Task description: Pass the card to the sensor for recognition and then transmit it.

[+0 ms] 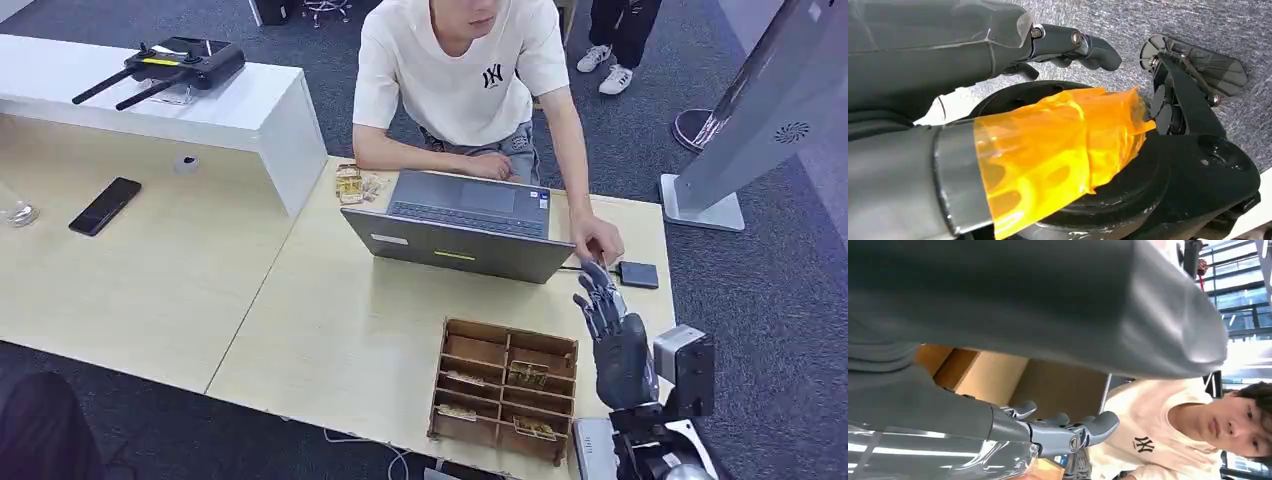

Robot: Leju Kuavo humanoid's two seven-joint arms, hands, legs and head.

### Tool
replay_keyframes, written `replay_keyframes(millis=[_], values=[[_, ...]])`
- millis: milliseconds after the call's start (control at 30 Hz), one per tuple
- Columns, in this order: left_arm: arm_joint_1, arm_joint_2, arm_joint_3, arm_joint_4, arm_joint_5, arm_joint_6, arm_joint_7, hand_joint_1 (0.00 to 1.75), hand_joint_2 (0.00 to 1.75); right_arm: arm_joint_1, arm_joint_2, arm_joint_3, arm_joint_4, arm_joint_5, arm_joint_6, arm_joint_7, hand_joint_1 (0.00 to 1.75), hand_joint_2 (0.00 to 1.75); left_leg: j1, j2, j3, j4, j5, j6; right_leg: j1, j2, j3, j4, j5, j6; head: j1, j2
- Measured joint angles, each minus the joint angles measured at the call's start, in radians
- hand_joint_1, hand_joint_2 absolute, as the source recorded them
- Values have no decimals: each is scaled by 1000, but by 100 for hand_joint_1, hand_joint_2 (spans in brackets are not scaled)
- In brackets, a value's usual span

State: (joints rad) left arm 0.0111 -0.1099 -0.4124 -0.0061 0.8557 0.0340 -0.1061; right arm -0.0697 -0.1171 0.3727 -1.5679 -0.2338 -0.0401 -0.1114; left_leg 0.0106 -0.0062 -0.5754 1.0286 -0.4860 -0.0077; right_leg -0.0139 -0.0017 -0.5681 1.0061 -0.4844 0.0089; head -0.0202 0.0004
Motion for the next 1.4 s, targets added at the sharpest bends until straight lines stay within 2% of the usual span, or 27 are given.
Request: replay_keyframes(millis=[133, 167, 667, 1000, 1067, 1133, 1267, 1400], values=[[0, 0, 2, 0, 3, 1, 0, 0, 0, 9, -10, 1, -3, 0, 3, 4, 0, 0, 0, 0, 0, 0, 0, 0, 0, 0, 0, 0, 0, 0, 0, 0], [0, 0, 2, 0, 3, 1, 0, 0, 0, 11, -11, 1, -4, 0, 3, 5, 0, 175, 0, 0, 0, 0, 0, 0, 0, 0, 0, 0, 0, 0, 0, 0], [1, 0, 6, 0, 12, 2, 0, 0, 0, 28, -42, -6, -40, 25, -5, 7, 0, 175, 0, 0, 0, 0, 0, 0, 0, 0, 0, 0, 0, 0, 0, 0], [1, 0, 6, 0, 13, 2, 0, 0, 0, 30, -45, -12, -45, 36, -6, 8, 0, 175, 0, 0, 0, 0, 0, 0, 0, 0, 0, 0, 0, 0, 0, 0], [1, 0, 7, 0, 18, 8, 0, 0, 0, 35, -62, -21, -58, 93, -17, 19, 0, 175, 0, 0, 0, 0, 0, 1, 0, 0, 0, 0, 0, 0, 0, 0], [1, 0, 7, 0, 21, 8, 0, 0, 0, 44, -102, -21, -81, 225, -27, 37, 0, 175, 0, 0, 0, 0, 0, 1, 0, 0, 0, 0, 0, 0, 0, 0], [1, -1, 7, 0, 27, 17, 2, 0, 0, 51, -131, -21, -101, 390, -47, 77, 0, 175, 0, 0, 0, 0, 0, 1, 0, 0, 0, 0, 0, 0, 0, 0], [1, -8, 7, 0, 30, 33, 3, 0, 0, 57, -159, -18, -119, 560, -72, 79, 0, 175, 0, 0, 0, 0, -1, 1, 0, 0, 0, 0, 0, 0, 0, 0]])
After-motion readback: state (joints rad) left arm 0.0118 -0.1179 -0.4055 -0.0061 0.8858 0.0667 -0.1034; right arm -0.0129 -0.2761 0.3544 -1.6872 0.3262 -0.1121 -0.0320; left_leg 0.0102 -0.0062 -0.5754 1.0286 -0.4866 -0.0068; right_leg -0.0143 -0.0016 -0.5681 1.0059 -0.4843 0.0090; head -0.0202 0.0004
